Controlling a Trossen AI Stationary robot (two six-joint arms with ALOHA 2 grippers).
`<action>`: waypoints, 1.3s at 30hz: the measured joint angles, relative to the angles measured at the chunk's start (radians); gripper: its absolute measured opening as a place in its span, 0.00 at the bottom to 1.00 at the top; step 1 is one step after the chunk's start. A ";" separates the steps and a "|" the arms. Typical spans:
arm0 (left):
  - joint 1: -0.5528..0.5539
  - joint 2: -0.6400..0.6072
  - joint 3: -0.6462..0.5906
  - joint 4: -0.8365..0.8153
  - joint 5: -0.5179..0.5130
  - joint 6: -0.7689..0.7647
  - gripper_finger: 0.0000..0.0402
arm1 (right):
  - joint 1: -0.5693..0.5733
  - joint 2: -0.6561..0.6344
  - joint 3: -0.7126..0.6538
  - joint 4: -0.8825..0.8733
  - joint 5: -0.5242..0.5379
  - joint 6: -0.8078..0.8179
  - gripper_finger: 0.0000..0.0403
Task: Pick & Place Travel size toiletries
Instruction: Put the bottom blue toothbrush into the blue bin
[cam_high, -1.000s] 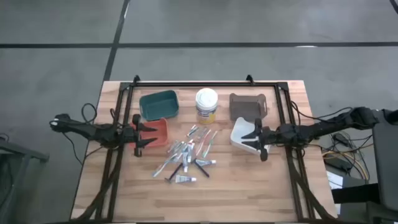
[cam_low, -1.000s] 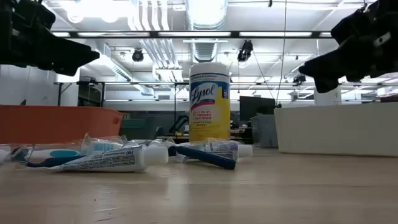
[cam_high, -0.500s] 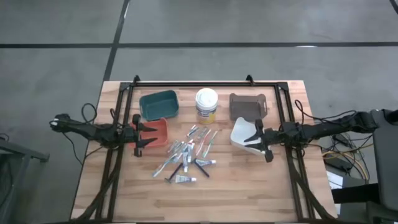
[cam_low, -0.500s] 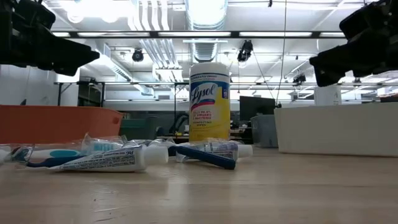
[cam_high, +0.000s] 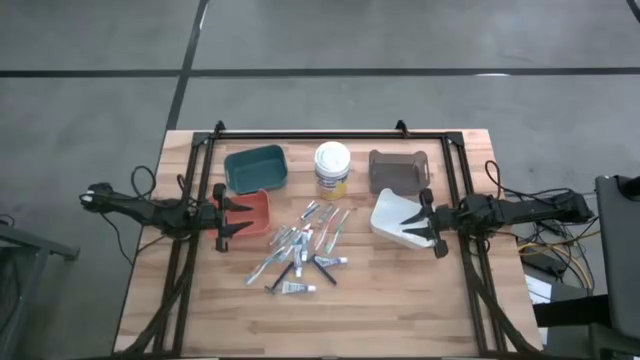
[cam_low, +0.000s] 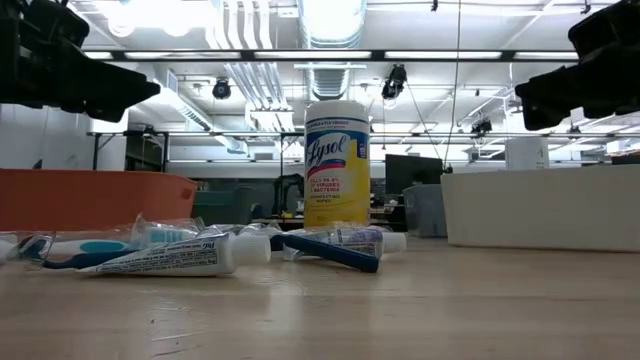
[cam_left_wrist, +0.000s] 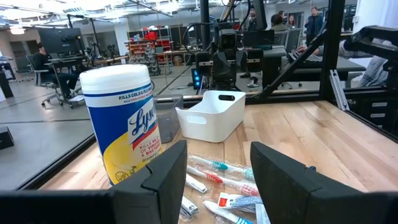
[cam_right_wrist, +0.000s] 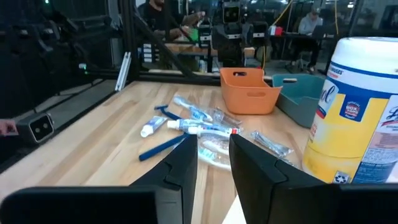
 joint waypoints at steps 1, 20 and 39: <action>0.000 0.000 0.000 0.000 0.000 0.000 0.46 | 0.000 -0.022 0.000 -0.017 0.000 0.001 0.23; 0.000 0.000 0.000 -0.002 0.000 0.000 0.46 | 0.001 -0.084 0.000 -0.042 -0.114 0.046 0.20; 0.000 0.000 0.000 -0.003 0.000 0.000 0.46 | 0.000 -0.083 0.000 0.064 -0.112 -0.077 0.19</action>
